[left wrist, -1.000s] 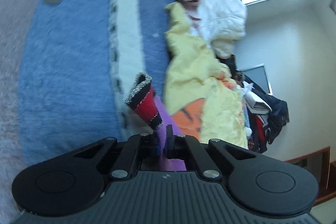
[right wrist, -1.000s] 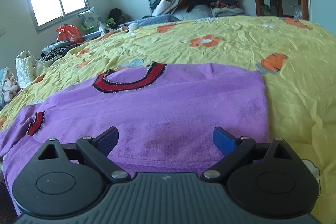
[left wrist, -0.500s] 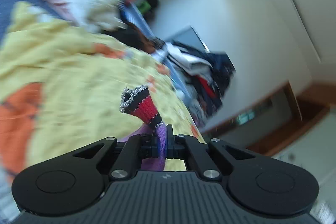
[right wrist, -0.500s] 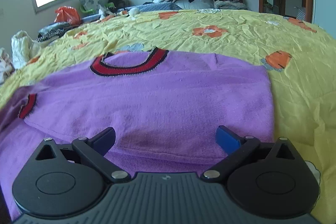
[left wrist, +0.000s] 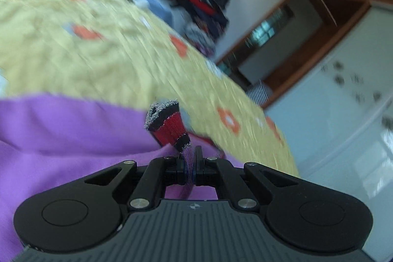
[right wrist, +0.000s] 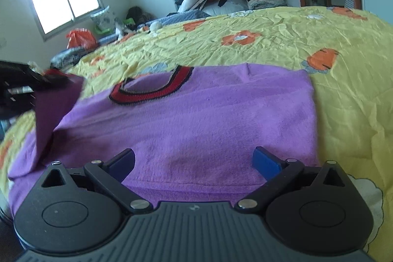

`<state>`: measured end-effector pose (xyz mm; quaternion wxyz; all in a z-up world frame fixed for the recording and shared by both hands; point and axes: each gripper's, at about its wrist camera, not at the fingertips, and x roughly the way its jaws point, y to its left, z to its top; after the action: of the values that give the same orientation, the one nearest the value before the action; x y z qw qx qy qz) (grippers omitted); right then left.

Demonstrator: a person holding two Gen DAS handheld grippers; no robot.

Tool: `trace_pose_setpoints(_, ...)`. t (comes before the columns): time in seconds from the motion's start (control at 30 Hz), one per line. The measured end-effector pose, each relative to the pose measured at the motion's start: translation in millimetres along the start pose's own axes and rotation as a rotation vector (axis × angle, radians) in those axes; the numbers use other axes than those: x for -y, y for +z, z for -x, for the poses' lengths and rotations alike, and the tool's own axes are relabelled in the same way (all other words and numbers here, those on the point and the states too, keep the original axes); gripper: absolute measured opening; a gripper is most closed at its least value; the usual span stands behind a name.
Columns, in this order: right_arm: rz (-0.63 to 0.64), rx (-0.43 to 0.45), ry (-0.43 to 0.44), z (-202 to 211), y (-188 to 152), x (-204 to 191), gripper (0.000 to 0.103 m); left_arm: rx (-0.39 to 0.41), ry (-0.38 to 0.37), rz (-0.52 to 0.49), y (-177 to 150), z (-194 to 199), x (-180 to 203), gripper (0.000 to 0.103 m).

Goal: Fold small clothes
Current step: 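Fold the sleeve across the sweater body with the left tool and release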

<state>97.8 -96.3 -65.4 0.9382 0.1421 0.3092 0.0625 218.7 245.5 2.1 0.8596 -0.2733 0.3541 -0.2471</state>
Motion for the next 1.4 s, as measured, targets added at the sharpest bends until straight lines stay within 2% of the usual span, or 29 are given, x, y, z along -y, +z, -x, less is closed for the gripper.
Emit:
trace_pose_setpoints(0.07,-0.018,0.006,0.009,1,0,2,0.103,-0.038,0.002,-0.051,-10,-21,18,0.002)
trace_pose_setpoints(0.23,-0.023,0.010,0.009,1,1,2,0.103,-0.085,-0.049,-0.174,-17,-56,64,0.003)
trace_pose_setpoints(0.47,-0.059,0.045,-0.020,6,-1,7,0.103,-0.162,-0.111,-0.229,-36,-89,108,0.003)
trace_pose_setpoints(0.67,-0.152,0.169,-0.120,26,-5,20,0.103,-0.237,-0.127,-0.260,-57,-117,126,0.003)
trace_pose_setpoints(0.87,-0.269,0.366,-0.210,54,-14,37,0.103,-0.291,-0.127,-0.246,-76,-140,126,0.003)
trace_pose_setpoints(1.0,-0.339,0.389,-0.209,58,-15,52,0.103,-0.352,-0.132,-0.206,-87,-162,120,0.004)
trace_pose_setpoints(1.03,-0.349,0.384,-0.206,57,-14,55,0.103,-0.364,-0.129,-0.186,-90,-167,116,0.007)
trace_pose_setpoints(1.07,-0.356,0.371,-0.196,57,-12,58,0.103,-0.385,-0.140,-0.166,-91,-170,112,0.018)
trace_pose_setpoints(1.1,-0.359,0.350,-0.185,56,-9,62,0.103,-0.390,-0.153,-0.145,-90,-168,108,0.024)
trace_pose_setpoints(1.17,-0.373,0.293,-0.193,54,-4,69,0.103,-0.360,-0.168,-0.157,-83,-143,106,0.056)
trace_pose_setpoints(1.2,-0.374,0.271,-0.193,56,-2,68,0.103,-0.316,-0.173,-0.180,-76,-123,102,0.075)
trace_pose_setpoints(1.23,-0.368,0.253,-0.177,55,0,69,0.103,-0.272,-0.165,-0.195,-68,-102,96,0.083)
trace_pose_setpoints(1.27,-0.357,0.220,-0.159,52,5,70,0.103,-0.224,-0.148,-0.197,-59,-79,86,0.090)
trace_pose_setpoints(1.33,-0.345,0.157,-0.118,47,10,69,0.103,-0.141,-0.096,-0.189,-36,-37,57,0.090)
trace_pose_setpoints(1.4,-0.325,0.117,-0.082,39,15,67,0.103,-0.080,0.006,-0.150,-9,-3,18,0.090)
